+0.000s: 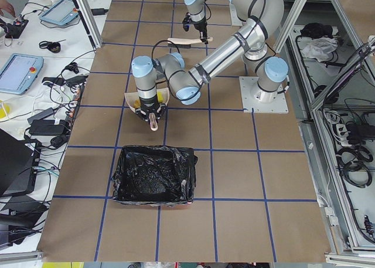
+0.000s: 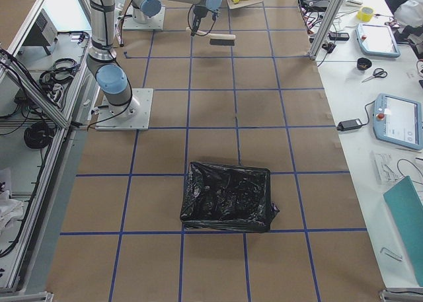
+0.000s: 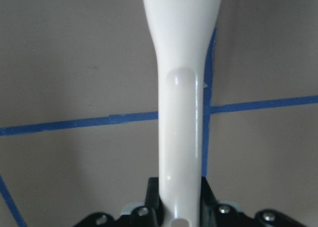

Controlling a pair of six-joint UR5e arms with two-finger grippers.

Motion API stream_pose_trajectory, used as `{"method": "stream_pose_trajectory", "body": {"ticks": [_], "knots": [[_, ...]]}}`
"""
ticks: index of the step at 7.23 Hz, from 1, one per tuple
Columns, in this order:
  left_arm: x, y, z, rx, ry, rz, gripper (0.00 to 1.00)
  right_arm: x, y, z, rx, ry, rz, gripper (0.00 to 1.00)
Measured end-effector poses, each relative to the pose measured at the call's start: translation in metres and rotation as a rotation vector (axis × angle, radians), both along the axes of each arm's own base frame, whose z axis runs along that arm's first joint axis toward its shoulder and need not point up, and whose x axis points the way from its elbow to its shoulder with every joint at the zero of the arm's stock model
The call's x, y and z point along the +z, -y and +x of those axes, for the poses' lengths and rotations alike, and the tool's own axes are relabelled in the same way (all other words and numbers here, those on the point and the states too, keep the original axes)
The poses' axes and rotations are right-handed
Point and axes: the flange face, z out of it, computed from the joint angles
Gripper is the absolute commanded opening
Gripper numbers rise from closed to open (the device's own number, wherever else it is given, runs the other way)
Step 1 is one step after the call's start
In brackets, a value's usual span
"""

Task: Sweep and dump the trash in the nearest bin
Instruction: 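Tip the dustpan into the bin with the left gripper while the right withdraws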

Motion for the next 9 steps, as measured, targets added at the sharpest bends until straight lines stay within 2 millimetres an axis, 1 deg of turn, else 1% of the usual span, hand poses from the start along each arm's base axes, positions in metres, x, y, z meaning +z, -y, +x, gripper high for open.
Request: {"method": "stream_pose_trajectory", "body": {"ticks": [1, 2, 3, 4, 5, 6, 7, 8, 9], "knots": [[0.019, -0.011, 0.03, 0.057, -0.01, -0.025, 0.0, -0.004, -0.018, -0.015, 0.0, 0.002, -0.011, 0.0], [0.042, -0.023, 0.062, 0.117, -0.012, -0.042, 0.0, -0.012, -0.03, -0.023, -0.028, 0.014, -0.041, 0.0], [0.066, -0.039, 0.096, 0.176, -0.01, -0.051, 0.0, -0.022, -0.037, -0.027, -0.067, 0.026, -0.075, 0.0], [0.091, -0.058, 0.135, 0.237, -0.002, -0.06, 0.0, -0.028, -0.041, -0.03, -0.08, 0.036, -0.093, 0.0], [0.111, -0.079, 0.173, 0.288, 0.013, -0.069, 0.0, -0.03, -0.044, -0.03, -0.073, 0.042, -0.098, 0.0], [0.126, -0.102, 0.21, 0.334, 0.036, -0.076, 0.0, -0.032, -0.047, -0.029, -0.061, 0.046, -0.092, 0.0], [0.133, -0.125, 0.245, 0.377, 0.059, -0.077, 0.0, -0.033, -0.05, -0.028, -0.049, 0.053, -0.079, 0.0], [0.135, -0.143, 0.277, 0.416, 0.089, -0.073, 0.0, -0.035, -0.051, -0.027, -0.042, 0.057, -0.065, 0.0], [0.134, -0.151, 0.303, 0.446, 0.127, -0.067, 0.0, -0.038, -0.052, -0.028, -0.042, 0.054, -0.051, 0.0]]}}
